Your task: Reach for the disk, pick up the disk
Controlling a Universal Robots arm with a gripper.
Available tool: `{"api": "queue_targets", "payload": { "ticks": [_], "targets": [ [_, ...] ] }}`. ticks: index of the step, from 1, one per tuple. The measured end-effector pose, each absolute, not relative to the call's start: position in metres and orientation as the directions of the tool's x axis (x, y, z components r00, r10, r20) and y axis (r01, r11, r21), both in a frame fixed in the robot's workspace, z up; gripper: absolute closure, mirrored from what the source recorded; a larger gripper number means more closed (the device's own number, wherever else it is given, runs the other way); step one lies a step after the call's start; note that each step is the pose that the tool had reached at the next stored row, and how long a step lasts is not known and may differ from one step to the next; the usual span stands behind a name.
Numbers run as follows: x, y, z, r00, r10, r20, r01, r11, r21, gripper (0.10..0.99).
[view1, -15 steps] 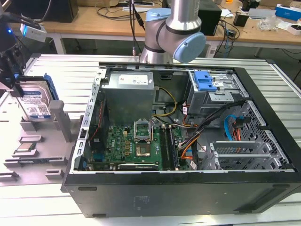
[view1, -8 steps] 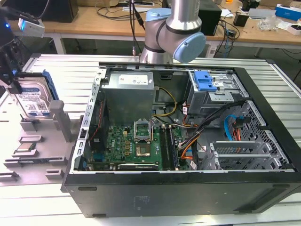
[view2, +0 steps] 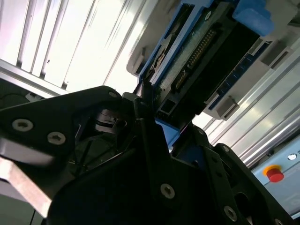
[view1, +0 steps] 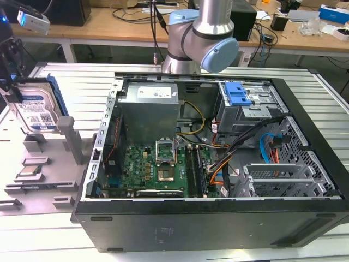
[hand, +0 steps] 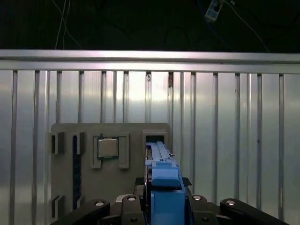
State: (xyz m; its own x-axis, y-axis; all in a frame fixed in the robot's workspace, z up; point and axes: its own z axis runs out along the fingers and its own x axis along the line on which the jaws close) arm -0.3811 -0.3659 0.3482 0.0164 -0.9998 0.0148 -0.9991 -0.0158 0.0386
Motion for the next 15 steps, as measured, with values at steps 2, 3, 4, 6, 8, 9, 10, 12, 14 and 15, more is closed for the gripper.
{"api": "queue_targets", "payload": {
  "ticks": [2, 3, 4, 6, 8, 9, 10, 12, 14, 15],
  "targets": [
    [-0.381, -0.366, 0.352, 0.016, -1.000, 0.015, -0.999, -0.016, 0.039, 0.722],
    [-0.381, -0.366, 0.354, 0.016, -1.000, 0.015, -0.999, -0.016, 0.039, 0.722],
    [-0.381, -0.366, 0.356, 0.016, -1.000, 0.015, -0.999, -0.016, 0.039, 0.722],
    [-0.380, -0.366, 0.362, 0.016, -1.000, 0.015, -0.999, -0.016, 0.039, 0.722],
    [-0.380, -0.366, 0.365, 0.016, -1.000, 0.015, -0.999, -0.016, 0.039, 0.722],
    [-0.380, -0.366, 0.366, 0.016, -1.000, 0.015, -0.999, -0.016, 0.039, 0.722],
    [-0.380, -0.366, 0.367, 0.016, -1.000, 0.015, -0.999, -0.016, 0.039, 0.722],
    [-0.380, -0.366, 0.370, 0.016, -1.000, 0.015, -0.999, -0.016, 0.039, 0.722],
    [-0.380, -0.366, 0.373, 0.016, -1.000, 0.015, -0.999, -0.016, 0.039, 0.722],
    [-0.380, -0.366, 0.375, 0.016, -1.000, 0.015, -0.999, -0.016, 0.039, 0.722]
  ]
}}
